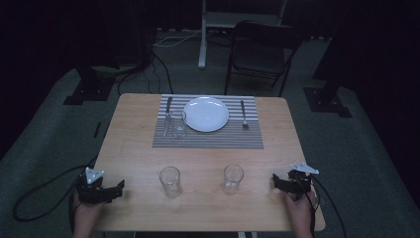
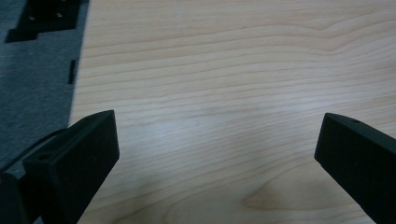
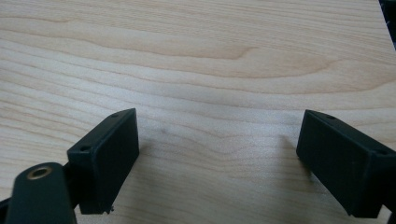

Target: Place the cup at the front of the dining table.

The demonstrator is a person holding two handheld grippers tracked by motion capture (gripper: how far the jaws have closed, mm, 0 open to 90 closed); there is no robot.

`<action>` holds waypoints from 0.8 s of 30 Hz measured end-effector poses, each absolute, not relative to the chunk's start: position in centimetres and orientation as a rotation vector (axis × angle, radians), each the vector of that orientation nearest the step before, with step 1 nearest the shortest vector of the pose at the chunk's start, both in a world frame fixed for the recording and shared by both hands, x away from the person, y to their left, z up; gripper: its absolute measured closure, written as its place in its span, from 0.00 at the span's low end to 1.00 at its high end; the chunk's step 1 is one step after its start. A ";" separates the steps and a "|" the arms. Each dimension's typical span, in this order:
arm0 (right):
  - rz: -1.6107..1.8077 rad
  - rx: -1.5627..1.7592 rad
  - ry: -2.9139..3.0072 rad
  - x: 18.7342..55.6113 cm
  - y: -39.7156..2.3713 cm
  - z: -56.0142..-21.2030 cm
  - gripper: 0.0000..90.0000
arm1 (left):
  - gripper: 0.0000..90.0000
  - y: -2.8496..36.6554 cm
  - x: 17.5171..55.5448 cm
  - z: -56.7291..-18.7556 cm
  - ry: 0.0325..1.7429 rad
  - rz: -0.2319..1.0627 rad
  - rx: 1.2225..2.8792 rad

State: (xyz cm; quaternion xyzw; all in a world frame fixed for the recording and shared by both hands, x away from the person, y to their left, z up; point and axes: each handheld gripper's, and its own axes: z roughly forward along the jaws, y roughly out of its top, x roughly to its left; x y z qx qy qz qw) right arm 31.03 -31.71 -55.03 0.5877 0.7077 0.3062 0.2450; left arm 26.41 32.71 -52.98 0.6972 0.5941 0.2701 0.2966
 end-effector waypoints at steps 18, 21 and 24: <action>0.836 1.604 1.932 31.0 -31.7 -55.0 0.14 | 0.00 33.0 25.3 -53.6 1.746 0.939 1.781; 0.836 1.604 1.932 31.0 -31.7 -55.0 0.14 | 0.00 32.8 25.0 -53.8 1.767 0.972 1.780; 0.836 1.604 1.932 31.0 -31.7 -55.0 0.14 | 0.00 32.5 24.5 -54.0 1.758 0.955 1.785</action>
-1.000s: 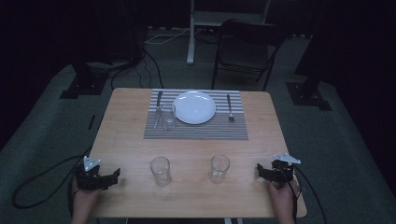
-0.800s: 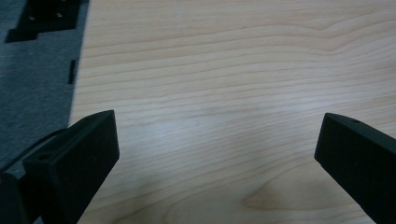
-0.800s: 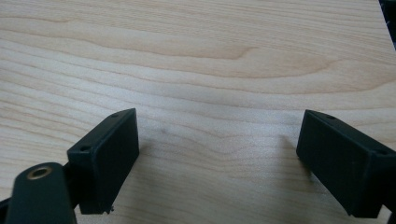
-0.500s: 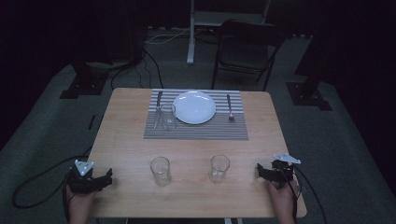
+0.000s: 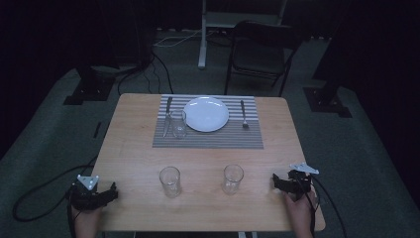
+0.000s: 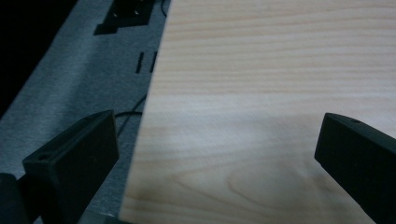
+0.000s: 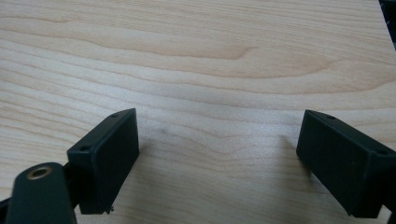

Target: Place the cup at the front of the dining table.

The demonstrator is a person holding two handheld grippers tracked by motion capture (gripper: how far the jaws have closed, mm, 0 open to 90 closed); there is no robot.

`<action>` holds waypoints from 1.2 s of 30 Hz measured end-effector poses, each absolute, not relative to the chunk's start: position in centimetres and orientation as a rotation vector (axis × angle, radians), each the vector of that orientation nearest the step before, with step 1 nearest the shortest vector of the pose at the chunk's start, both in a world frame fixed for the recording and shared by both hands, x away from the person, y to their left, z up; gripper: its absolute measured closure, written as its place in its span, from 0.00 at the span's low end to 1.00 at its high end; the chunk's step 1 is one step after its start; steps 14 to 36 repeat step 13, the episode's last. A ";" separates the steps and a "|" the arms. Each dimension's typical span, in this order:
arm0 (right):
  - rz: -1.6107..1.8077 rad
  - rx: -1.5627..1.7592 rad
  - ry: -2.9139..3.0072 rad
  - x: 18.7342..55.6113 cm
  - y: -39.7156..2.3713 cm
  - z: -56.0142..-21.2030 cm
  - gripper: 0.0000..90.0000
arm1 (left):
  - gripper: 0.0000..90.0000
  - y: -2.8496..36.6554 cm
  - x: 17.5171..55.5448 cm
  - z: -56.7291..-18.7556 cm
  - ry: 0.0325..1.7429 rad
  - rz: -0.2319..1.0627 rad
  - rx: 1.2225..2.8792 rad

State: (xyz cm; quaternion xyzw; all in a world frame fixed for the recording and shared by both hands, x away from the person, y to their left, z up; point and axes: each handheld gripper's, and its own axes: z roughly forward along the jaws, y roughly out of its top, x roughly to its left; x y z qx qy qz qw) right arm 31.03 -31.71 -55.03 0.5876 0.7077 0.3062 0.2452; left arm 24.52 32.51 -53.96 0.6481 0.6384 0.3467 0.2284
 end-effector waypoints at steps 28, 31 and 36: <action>0.833 1.611 1.925 31.1 -31.6 -55.0 0.14 | 0.00 32.3 24.2 -54.6 1.765 0.918 1.813; 0.833 1.611 1.925 31.1 -31.6 -55.0 0.14 | 0.00 32.3 24.2 -54.6 1.765 0.918 1.813; 0.833 1.611 1.925 31.1 -31.6 -55.0 0.14 | 0.00 32.3 24.2 -54.6 1.765 0.918 1.813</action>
